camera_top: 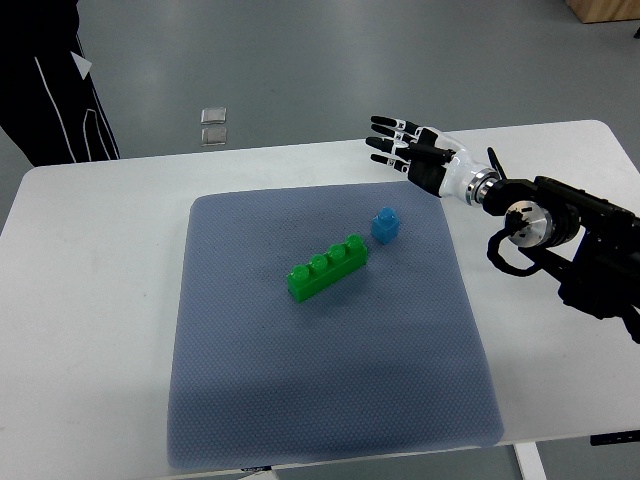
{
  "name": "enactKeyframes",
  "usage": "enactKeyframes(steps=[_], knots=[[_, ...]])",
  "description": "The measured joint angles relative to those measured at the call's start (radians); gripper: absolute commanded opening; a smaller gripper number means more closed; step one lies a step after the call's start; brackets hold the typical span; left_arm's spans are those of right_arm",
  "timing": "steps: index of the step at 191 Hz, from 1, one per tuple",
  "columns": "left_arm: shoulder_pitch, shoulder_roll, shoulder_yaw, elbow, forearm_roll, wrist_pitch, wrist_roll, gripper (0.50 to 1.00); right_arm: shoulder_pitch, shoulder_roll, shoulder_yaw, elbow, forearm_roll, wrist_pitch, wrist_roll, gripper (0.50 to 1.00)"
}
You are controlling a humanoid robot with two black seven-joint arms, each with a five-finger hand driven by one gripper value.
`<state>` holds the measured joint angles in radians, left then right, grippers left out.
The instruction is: Stack blue block on green block with right hand
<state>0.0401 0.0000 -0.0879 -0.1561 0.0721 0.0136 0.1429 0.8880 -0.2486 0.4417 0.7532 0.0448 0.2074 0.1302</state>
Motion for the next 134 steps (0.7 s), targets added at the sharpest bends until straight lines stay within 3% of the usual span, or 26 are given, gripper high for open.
enactKeyframes(steps=[65, 134], knots=[[0.000, 0.000, 0.000, -0.001, 0.000, 0.000, 0.000, 1.000, 0.022, -0.016, -0.004, 0.000, -0.067, 0.031, 0.005, 0.926], [0.000, 0.000, 0.000, 0.000, 0.000, 0.000, 0.000, 1.000, 0.044, -0.019, -0.004, -0.003, -0.446, 0.026, 0.060, 0.926]])
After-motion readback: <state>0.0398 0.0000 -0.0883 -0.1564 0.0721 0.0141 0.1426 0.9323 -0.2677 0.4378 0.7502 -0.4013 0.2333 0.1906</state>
